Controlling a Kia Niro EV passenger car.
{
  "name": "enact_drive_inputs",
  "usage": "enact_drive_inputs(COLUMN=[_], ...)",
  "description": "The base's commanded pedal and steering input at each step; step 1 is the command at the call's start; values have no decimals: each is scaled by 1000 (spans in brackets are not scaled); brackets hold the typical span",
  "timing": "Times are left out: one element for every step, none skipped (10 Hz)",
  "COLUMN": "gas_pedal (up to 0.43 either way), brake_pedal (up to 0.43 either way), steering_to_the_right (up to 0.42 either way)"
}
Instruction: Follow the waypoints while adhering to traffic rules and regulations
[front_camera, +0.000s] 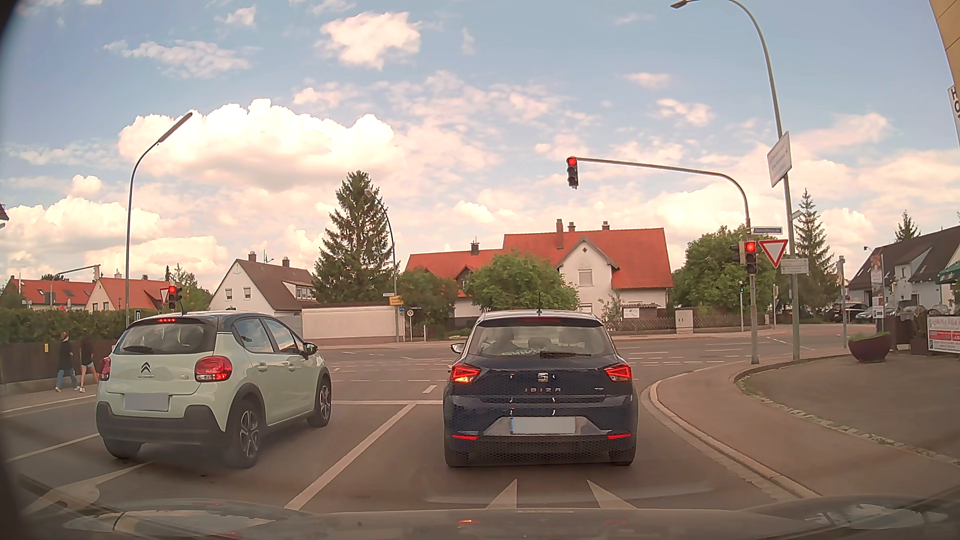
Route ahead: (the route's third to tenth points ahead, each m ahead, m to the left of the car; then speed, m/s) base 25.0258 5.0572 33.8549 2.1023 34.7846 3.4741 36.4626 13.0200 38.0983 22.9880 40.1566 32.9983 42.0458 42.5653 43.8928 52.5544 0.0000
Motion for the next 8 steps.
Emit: enact_drive_inputs(gas_pedal=[0,0,0,0,0,0,0,0], brake_pedal=[470,470,470,470,470,470,470,470], steering_to_the_right=[5,5,5,5,5,5,5,5])
